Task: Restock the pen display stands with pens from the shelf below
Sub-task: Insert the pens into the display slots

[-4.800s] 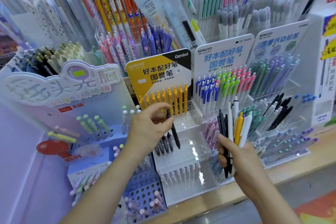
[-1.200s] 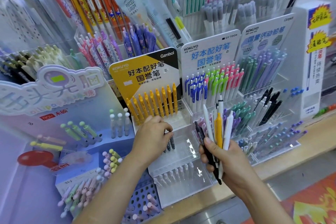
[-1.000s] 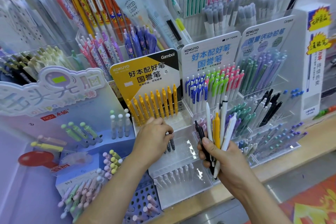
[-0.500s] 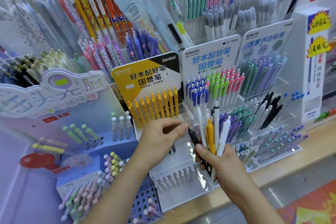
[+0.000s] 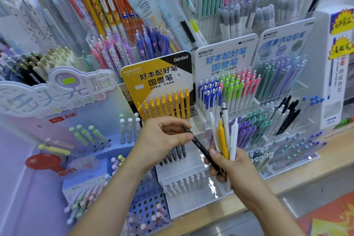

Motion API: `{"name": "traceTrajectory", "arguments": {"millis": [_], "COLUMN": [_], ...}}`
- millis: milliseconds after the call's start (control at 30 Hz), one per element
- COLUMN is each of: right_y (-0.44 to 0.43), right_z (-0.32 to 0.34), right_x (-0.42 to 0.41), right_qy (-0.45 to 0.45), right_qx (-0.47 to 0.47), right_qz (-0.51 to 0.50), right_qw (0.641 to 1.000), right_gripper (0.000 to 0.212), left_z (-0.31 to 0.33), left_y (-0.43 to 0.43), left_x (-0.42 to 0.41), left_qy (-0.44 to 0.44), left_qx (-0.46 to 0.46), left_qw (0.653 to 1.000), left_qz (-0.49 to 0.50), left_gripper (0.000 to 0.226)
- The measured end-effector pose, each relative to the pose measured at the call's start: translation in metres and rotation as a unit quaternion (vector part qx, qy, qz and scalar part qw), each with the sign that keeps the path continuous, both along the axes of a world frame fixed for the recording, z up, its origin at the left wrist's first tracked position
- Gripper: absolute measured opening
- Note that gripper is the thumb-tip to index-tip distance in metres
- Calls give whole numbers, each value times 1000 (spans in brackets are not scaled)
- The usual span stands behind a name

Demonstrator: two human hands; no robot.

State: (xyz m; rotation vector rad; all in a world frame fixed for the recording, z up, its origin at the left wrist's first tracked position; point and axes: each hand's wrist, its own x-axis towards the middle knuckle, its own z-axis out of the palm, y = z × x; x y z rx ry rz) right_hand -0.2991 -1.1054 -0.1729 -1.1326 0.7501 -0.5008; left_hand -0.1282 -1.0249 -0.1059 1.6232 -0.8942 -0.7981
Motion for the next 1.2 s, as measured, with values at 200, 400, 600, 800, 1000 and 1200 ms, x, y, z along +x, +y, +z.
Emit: {"name": "traceTrajectory", "arguments": {"millis": [200,400,600,800,1000,1200], "right_y": [-15,-19,-17,-19,-19,-17], "right_z": [-9,-14,-10,-8,-7,-3], "right_x": [-12,-22,-20,-20,-19,-16], "right_qy": [37,24,15,13,3,-19], "right_qx": [8,11,-1,-12,-8,37], "right_qz": [-90,-85,-71,-51,-32,7], "right_qw": [995,996,997,999,999,999], "right_gripper": [17,18,10,21,21,20], "left_z": [-2,-34,-59,-72,-78,-78], "left_y": [-9,-13,-20,-23,-25,-32], "left_x": [16,11,8,8,13,12], "left_qy": [-168,-296,-381,-405,-439,-432], "left_qx": [-54,19,34,44,53,95], "left_qw": [973,951,923,913,897,897], "left_qz": [147,81,37,9,-10,3], "left_gripper": [24,17,23,20,15,17]}}
